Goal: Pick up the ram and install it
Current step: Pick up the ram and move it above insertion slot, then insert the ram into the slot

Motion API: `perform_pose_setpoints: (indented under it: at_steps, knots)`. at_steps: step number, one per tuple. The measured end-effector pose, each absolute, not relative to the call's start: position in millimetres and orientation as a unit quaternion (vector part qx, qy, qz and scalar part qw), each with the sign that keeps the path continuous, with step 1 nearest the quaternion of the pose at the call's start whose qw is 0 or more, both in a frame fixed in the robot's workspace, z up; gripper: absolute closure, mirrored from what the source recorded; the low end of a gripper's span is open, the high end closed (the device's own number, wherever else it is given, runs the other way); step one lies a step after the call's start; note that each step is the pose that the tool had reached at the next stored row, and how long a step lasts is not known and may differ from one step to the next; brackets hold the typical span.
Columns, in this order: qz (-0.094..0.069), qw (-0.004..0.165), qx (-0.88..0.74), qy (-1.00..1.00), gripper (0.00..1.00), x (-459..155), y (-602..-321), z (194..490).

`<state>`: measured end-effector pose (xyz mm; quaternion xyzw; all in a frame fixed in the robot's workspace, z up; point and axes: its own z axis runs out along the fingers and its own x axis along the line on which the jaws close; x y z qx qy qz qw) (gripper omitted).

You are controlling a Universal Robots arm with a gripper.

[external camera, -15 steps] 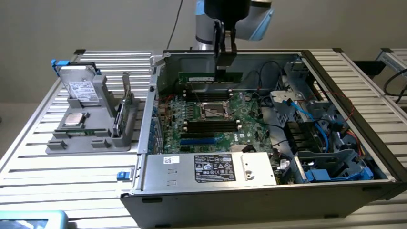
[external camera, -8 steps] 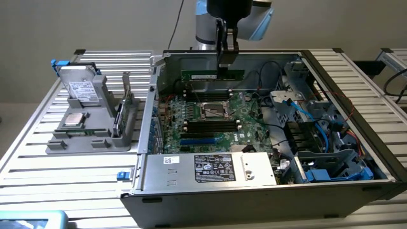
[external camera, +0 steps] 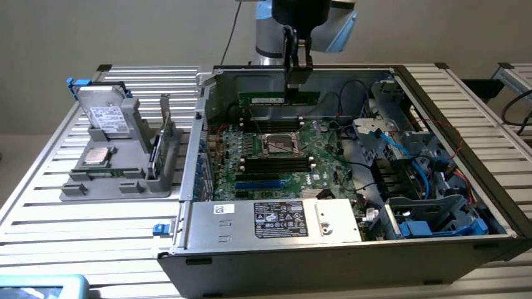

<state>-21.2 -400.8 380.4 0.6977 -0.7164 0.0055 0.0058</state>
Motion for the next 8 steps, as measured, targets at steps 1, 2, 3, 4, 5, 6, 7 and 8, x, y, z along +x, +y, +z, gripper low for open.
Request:
perform_pose_setpoints:
  at_steps: [1,2,3,4,5,6,7,8]
  knots:
    - [0.006,0.006,0.698,-0.716,0.87,-20.9,-398.8,379.6]
    - [0.006,0.006,0.698,-0.716,0.87,-20.5,-397.0,378.8]
    - [0.006,0.006,0.698,-0.716,0.87,-19.9,-395.4,377.8]
    - [0.006,0.006,0.698,-0.716,0.87,-19.3,-393.9,376.8]
    - [0.006,0.006,0.698,-0.716,0.87,-18.7,-392.5,375.7]
    - [0.006,0.006,0.698,-0.716,0.87,-18.3,-391.3,374.4]
    - [0.006,0.006,0.698,-0.716,0.87,-17.9,-390.1,373.2]
    - [0.006,0.006,0.698,-0.716,0.87,-17.5,-388.9,371.9]
